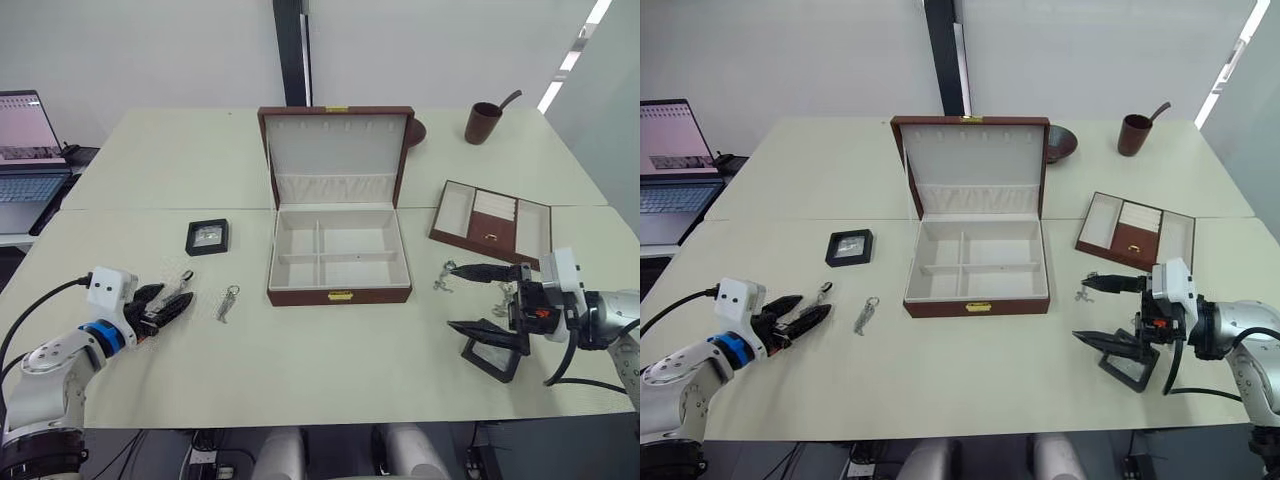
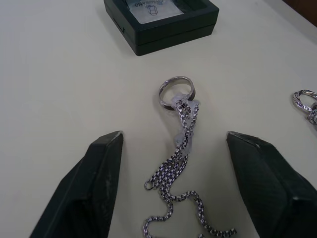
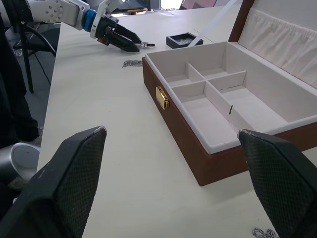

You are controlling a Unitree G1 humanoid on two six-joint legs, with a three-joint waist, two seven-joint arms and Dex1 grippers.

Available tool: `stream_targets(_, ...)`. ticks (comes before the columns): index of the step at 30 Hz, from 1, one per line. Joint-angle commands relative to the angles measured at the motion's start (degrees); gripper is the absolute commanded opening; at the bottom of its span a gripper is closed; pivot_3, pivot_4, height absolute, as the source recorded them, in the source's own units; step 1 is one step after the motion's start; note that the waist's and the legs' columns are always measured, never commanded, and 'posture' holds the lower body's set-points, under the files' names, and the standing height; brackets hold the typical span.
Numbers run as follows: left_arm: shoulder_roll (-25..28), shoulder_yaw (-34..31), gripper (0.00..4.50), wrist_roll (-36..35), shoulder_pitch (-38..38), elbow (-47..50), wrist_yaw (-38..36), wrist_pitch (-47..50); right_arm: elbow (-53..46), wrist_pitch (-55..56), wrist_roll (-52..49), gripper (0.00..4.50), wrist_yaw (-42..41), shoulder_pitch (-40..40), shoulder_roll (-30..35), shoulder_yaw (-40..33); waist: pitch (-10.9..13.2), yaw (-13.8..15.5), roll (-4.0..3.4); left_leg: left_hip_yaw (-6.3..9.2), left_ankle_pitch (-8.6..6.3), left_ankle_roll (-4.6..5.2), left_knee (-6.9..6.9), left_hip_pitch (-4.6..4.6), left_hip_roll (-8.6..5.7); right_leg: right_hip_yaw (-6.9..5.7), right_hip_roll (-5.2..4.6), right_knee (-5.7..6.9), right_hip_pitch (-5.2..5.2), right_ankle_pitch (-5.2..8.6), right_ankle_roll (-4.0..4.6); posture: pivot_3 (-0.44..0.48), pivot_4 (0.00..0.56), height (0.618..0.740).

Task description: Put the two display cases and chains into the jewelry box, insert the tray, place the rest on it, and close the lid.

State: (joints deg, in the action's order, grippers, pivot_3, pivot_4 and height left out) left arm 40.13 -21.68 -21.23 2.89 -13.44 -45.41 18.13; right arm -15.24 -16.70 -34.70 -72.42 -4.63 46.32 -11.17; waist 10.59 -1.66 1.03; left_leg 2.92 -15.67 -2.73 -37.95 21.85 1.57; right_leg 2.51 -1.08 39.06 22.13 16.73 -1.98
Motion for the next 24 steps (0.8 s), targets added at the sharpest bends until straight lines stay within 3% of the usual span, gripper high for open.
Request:
stream_targets(1, -0.47, 1.18, 2.11, 0.75, -1.36, -0.9, -0.07, 0.16, -0.56, 0.19, -1.11, 4.5, -0.52, -1.03, 1.0, -1.3, -0.01, 0.0, -0.01, 0.0, 0.0, 0.0, 0.0, 0.0, 0.0, 0.0, 0.0, 0.0, 0.0, 0.0, 0.0, 0.0, 0.15, 0.74)
stream_targets(8, -0.32, 1.04, 0.06, 1.08, -1.15, -1.69, 0.3, -1.04, -0.59, -0.23, -1.39, 4.5, -1.23, -1.51, 1.37, -0.79, -0.01, 0.02, -0.01, 0.01, 0.0, 0.0, 0.0, 0.0, 0.0, -0.01, -0.02, -0.01, -0.01, 0.0, 0.0, 0.0, 0.15, 0.74)
stream_targets(18, -0.15, -0.65, 0.03, -0.78, 0.05, -0.37, 0.31, -1.19, -0.99, -1.37, -1.77, 4.5, -1.39, -2.54, 1.56, -0.94, -0.01, 0.02, -0.02, 0.02, 0.0, 0.0, 0.0, 0.0, 0.0, -0.02, -0.02, -0.01, -0.02, 0.0, 0.0, 0.0, 0.15, 0.74)
stream_targets(24, -0.07, -2.23, 0.03, -3.64, -2.29, 8.78, 1.69, 2.08, -2.4, -2.92, -3.29, 4.5, -1.18, -2.8, 2.4, -2.01, 0.01, 0.02, 0.02, 0.04, 0.0, 0.0, 0.0, 0.03, 0.04, -0.03, -0.02, -0.02, -0.02, 0.0, 0.0, 0.0, 0.15, 0.74)
